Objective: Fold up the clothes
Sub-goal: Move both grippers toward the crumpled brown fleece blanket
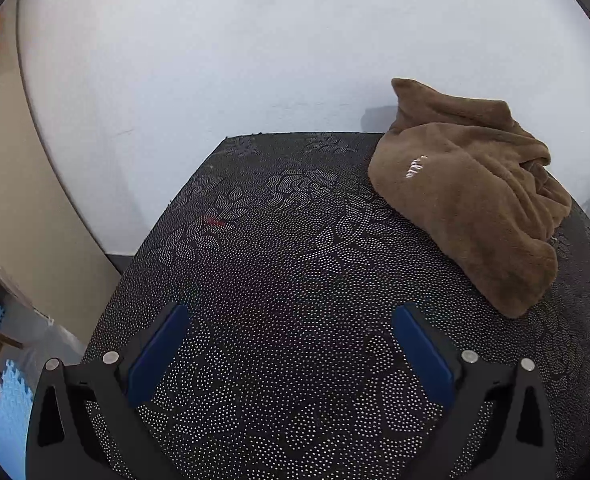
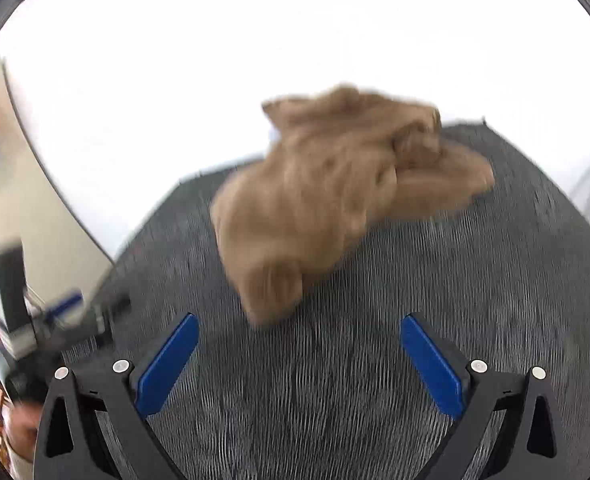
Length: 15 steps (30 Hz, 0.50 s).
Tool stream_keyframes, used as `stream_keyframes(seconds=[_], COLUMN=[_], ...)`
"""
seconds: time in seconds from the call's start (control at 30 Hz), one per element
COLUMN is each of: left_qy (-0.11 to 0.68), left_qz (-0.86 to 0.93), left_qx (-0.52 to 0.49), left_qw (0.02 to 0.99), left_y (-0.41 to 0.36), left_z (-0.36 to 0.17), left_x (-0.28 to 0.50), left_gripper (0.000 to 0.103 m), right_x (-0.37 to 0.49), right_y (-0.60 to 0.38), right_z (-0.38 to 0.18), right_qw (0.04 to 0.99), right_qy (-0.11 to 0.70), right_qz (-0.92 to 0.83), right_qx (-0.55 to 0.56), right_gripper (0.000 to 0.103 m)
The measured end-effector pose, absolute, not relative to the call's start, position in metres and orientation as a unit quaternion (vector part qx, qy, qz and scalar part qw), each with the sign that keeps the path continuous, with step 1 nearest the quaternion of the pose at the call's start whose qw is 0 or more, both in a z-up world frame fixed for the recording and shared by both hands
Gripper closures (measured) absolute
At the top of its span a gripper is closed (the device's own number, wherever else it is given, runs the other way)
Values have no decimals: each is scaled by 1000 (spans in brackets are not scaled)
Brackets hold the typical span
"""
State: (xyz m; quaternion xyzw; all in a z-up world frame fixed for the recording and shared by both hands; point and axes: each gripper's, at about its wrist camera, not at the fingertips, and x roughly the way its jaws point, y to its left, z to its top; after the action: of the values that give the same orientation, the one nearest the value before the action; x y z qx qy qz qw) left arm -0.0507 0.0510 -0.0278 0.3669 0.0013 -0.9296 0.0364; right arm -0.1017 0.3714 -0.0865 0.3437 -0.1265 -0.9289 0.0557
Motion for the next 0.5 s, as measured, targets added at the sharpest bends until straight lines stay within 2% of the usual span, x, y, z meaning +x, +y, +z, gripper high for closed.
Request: stream_keyframes(seconds=[0.27,0.5], left_qy=[8,16], left_qz=[-927,-919], left_qx=[374,391], left_qw=[39,42], left_y=[41,31], left_z=[-34,-42], left_x=[-53,-59], left_gripper=[0,0], right_x=[-189,-188], right_y=[363,361], right_z=[-79,-86], right_qw=[54,108], right_qy=[-124,-149], right_qz=[-935,-930], right_qx=[329,318], right_gripper=[0,0])
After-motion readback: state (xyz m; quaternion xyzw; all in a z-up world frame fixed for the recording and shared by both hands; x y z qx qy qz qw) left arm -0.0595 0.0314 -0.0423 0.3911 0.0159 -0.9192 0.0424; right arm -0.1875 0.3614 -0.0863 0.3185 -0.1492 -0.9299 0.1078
